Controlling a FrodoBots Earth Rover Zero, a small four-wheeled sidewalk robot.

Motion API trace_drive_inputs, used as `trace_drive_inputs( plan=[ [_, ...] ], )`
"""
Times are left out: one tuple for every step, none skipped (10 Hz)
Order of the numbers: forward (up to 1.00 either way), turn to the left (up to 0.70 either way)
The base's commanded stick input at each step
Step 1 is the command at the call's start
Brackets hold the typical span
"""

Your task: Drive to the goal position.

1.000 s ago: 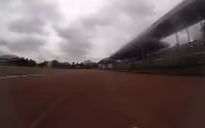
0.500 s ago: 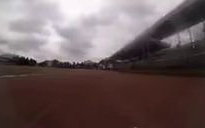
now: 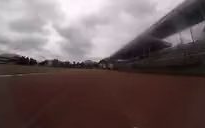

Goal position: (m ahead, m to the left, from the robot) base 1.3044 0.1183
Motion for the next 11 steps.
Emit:
trace_drive_inputs(
  plan=[
    [0.67, 0.00],
    [0.67, 0.00],
    [0.67, 0.00],
    [0.67, 0.00],
    [0.67, 0.00],
    [0.67, 0.00],
    [0.67, 0.00],
    [0.67, 0.00],
    [0.67, 0.00],
    [0.67, 0.00],
    [0.67, 0.00]
  ],
)
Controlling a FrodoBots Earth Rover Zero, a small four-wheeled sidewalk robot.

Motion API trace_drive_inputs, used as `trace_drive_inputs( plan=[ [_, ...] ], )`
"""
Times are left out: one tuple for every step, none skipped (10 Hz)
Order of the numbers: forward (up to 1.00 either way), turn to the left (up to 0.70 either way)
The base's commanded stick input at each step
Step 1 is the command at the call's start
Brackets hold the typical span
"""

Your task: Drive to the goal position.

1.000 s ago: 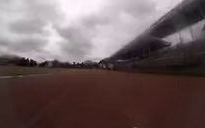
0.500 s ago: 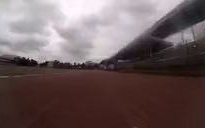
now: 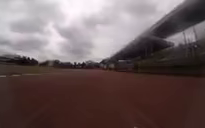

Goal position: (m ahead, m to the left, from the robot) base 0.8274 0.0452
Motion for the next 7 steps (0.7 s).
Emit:
trace_drive_inputs(
  plan=[
    [0.67, 0.00],
    [0.67, 0.00],
    [0.67, 0.00],
    [0.67, 0.00],
    [0.67, 0.00],
    [0.67, 0.00],
    [0.67, 0.00]
  ],
)
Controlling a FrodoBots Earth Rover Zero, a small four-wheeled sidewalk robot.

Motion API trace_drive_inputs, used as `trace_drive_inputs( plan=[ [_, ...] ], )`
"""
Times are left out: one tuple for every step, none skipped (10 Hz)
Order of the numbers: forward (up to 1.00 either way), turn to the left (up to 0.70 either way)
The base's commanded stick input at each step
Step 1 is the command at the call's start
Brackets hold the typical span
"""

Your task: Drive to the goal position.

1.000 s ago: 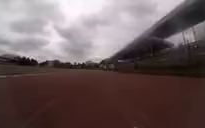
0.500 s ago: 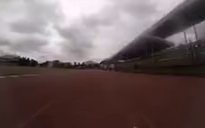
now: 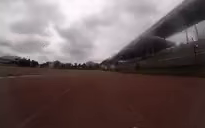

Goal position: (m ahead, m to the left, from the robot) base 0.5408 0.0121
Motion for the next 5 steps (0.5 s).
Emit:
trace_drive_inputs(
  plan=[
    [0.67, 0.00],
    [0.67, 0.00],
    [0.67, 0.00],
    [0.67, 0.00],
    [0.67, 0.00]
  ],
)
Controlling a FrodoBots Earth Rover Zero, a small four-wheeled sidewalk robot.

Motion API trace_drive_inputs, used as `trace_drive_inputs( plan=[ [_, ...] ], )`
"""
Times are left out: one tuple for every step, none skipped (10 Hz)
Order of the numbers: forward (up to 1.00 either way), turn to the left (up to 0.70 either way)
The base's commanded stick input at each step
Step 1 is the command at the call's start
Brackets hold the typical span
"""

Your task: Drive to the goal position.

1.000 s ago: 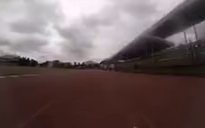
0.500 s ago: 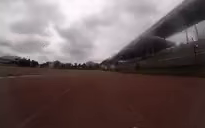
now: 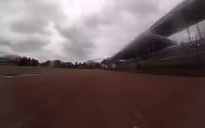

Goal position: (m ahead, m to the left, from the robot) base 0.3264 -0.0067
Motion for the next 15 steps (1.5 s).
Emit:
trace_drive_inputs(
  plan=[
    [0.67, 0.00],
    [0.67, 0.00],
    [0.67, 0.00],
    [0.67, 0.00],
    [0.67, 0.00],
    [0.67, 0.00],
    [0.67, 0.00],
    [0.67, 0.00],
    [0.67, 0.00],
    [0.67, 0.00],
    [0.67, 0.00],
    [0.67, 0.00],
    [0.67, 0.00],
    [0.67, 0.00],
    [0.67, 0.00]
  ],
)
